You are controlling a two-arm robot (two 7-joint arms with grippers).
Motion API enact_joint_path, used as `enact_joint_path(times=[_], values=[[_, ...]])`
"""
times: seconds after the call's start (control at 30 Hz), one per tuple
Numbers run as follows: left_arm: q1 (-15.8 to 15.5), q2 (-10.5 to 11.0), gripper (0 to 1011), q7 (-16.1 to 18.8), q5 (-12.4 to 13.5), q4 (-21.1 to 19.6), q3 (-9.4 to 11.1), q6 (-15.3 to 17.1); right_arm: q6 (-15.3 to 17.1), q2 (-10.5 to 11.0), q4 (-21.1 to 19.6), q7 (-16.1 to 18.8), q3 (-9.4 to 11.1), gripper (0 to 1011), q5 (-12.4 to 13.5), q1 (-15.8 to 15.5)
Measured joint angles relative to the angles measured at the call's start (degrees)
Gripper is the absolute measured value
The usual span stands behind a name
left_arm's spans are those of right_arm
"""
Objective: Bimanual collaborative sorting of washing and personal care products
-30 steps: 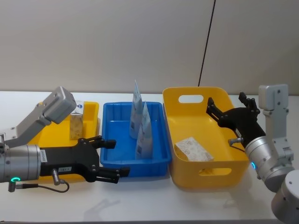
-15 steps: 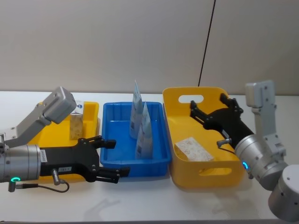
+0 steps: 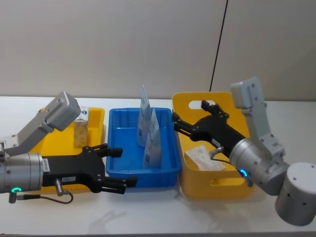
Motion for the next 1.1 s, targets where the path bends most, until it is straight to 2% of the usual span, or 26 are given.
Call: enact_joint_path(times=[0.3, 0.5, 0.7, 1.1], values=[[0.0, 0.0, 1002, 0.0, 0.0, 0.0, 0.0, 0.0, 4.95, -0.92, -0.81, 0.53, -1.92, 1003, -0.72, 1.96], [0.0, 0.0, 1002, 0.0, 0.0, 0.0, 0.0, 0.0, 7.52, -2.09, -0.76, -1.22, -2.7, 1003, -2.13, 2.94], [0.0, 0.0, 1002, 0.0, 0.0, 0.0, 0.0, 0.0, 9.46, -3.28, -0.11, -2.97, -3.58, 1003, -3.65, 3.74], [0.0, 0.0, 1002, 0.0, 0.0, 0.0, 0.0, 0.0, 11.04, -4.99, 1.47, -4.34, -5.76, 1003, -6.25, 4.7]])
